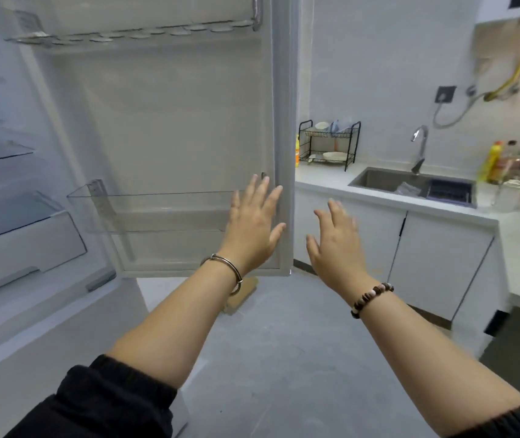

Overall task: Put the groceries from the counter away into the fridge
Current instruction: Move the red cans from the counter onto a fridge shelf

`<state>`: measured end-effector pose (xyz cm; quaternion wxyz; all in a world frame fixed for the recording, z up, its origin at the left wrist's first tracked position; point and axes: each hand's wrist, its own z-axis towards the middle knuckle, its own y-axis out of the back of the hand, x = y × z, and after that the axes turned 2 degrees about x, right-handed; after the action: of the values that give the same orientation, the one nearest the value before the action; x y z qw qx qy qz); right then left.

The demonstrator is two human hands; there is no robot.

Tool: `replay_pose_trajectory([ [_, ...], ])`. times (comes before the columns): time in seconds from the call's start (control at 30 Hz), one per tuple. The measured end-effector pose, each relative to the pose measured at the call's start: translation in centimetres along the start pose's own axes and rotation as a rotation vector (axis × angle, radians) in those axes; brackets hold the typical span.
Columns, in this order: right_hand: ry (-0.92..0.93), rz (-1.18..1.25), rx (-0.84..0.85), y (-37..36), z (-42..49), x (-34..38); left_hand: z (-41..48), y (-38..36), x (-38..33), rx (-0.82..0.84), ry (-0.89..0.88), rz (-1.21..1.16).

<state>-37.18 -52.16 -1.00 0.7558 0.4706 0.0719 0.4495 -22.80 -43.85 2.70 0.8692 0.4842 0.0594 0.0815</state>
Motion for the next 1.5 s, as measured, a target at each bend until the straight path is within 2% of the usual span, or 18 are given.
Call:
replay_pose_trajectory([
  [0.2,-0.279,-0.287,-0.067,8.4,-9.2,-7.1,0.3,-3.0,-12.5,-0.013,-0.276,-0.209],
  [0.43,-0.607,-0.500,-0.144,18.3,-21.2,-13.2,-2.5,-4.4,-28.8,0.034,-0.607,-0.405],
  [0.7,-0.938,-0.698,-0.225,27.9,-35.9,-17.2,-8.5,-3.1,-46.6,0.078,-0.930,-0.577],
  [1.0,-1.308,-0.846,-0.328,38.0,-53.3,-18.6,-19.4,-0.1,-65.4,0.126,-1.275,-0.743],
  [1.27,-1.609,-0.880,-0.418,41.5,-65.6,-16.8,-29.7,0.7,-75.1,0.208,-1.604,-0.820],
  [1.5,-1.834,-0.859,-0.496,40.7,-72.2,-12.2,-37.1,1.3,-77.5,0.340,-1.874,-0.922],
])
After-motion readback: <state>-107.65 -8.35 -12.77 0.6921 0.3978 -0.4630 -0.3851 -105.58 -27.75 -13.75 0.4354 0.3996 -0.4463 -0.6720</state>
